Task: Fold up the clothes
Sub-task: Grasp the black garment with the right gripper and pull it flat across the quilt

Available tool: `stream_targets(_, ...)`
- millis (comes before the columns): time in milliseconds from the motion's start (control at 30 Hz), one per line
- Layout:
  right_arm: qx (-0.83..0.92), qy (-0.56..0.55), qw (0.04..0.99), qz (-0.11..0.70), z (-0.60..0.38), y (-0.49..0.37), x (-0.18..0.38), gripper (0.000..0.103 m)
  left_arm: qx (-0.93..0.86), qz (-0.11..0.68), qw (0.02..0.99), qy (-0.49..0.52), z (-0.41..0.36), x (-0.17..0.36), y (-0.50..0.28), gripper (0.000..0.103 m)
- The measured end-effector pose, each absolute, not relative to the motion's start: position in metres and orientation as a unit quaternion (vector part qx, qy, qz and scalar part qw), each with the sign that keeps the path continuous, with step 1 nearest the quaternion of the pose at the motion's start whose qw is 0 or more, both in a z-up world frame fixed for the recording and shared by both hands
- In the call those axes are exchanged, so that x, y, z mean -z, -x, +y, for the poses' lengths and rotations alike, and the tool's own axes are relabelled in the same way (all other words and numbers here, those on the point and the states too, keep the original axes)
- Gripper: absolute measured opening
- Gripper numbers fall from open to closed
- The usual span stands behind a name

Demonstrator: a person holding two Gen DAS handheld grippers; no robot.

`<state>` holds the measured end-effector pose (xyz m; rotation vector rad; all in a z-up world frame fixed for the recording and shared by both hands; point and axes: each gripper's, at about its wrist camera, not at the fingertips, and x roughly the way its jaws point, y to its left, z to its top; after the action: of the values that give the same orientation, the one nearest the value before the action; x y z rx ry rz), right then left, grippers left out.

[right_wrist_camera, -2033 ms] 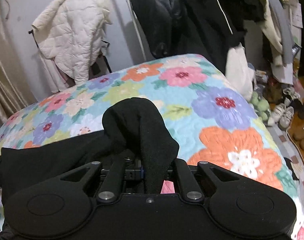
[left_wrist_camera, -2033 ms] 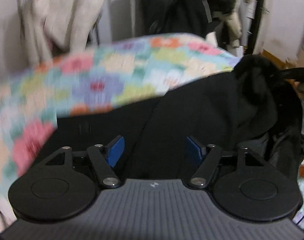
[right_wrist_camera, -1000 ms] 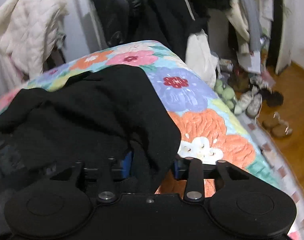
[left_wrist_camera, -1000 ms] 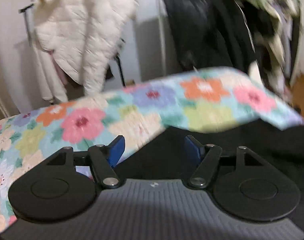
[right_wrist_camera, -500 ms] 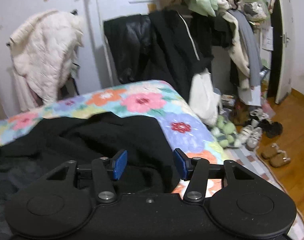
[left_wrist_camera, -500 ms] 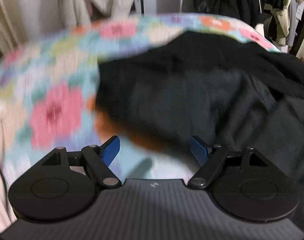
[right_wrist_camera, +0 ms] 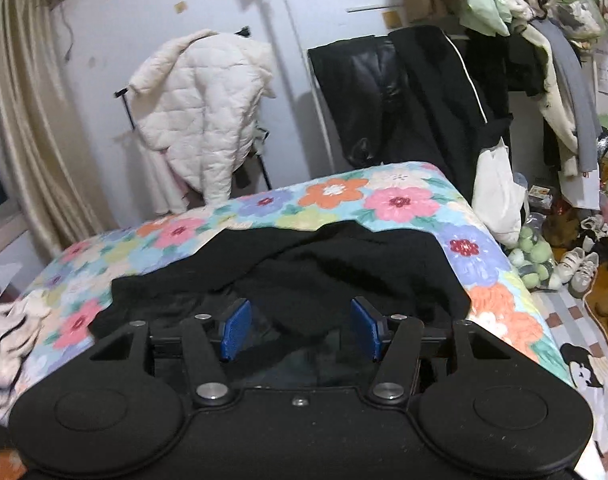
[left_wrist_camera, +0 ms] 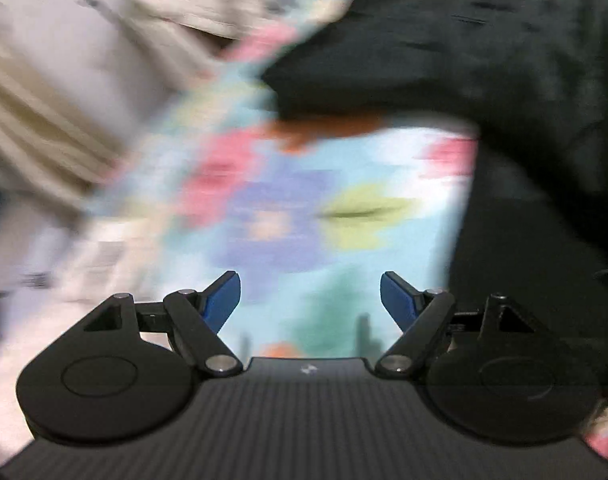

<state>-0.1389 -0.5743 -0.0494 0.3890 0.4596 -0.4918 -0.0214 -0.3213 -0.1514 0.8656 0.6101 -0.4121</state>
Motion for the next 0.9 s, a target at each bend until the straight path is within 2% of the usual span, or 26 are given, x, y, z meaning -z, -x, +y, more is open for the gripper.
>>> stream_targets(133, 0.278, -0.094, 0.918, 0.266, -0.538, 0.181, 0.008, 0.064, 0.073, 0.247, 0.879, -0.402, -0.261, 0.116, 0.012, 0.077)
stream_targets(267, 0.260, -0.083, 0.927, 0.258, -0.527, 0.225, -0.028, 0.065, -0.084, 0.211, 0.891, -0.392, -0.194, 0.080, -0.010, 0.082)
stream_targets(367, 0.233, -0.112, 0.934, 0.245, -0.526, 0.244, -0.043, 0.074, -0.100, 0.236, 0.899, -0.356, -0.161, 0.058, -0.025, 0.083)
stream_targets(400, 0.219, -0.130, 0.936, 0.241, -0.528, 0.245, -0.043, 0.081, -0.087, 0.248, 0.903, -0.341, -0.156, 0.054, -0.029, 0.083)
stream_targets(533, 0.175, -0.184, 0.929, 0.269, -0.530, 0.200, -0.005, 0.083, 0.116, 0.342, 0.913, -0.189, -0.169, 0.078, -0.028, 0.083)
stream_targets(667, 0.156, -0.263, 0.893, 0.331, -0.512, 0.135, 0.086, 0.081, 0.291, 0.425, 0.854, -0.074, -0.225, 0.151, -0.016, 0.083)
stream_targets(700, 0.128, -0.301, 0.870, 0.370, -0.504, 0.122, 0.113, 0.075, 0.315, 0.439, 0.839, -0.062, -0.242, 0.167, -0.013, 0.082)
stream_targets(867, 0.069, -0.342, 0.846, 0.404, -0.480, 0.096, 0.159, 0.075, 0.399, 0.465, 0.788, -0.055, -0.299, 0.202, -0.003, 0.083)
stream_targets(900, 0.071, -0.341, 0.847, 0.401, -0.480, 0.093, 0.161, 0.075, 0.408, 0.465, 0.783, -0.061, -0.307, 0.206, -0.002, 0.086)
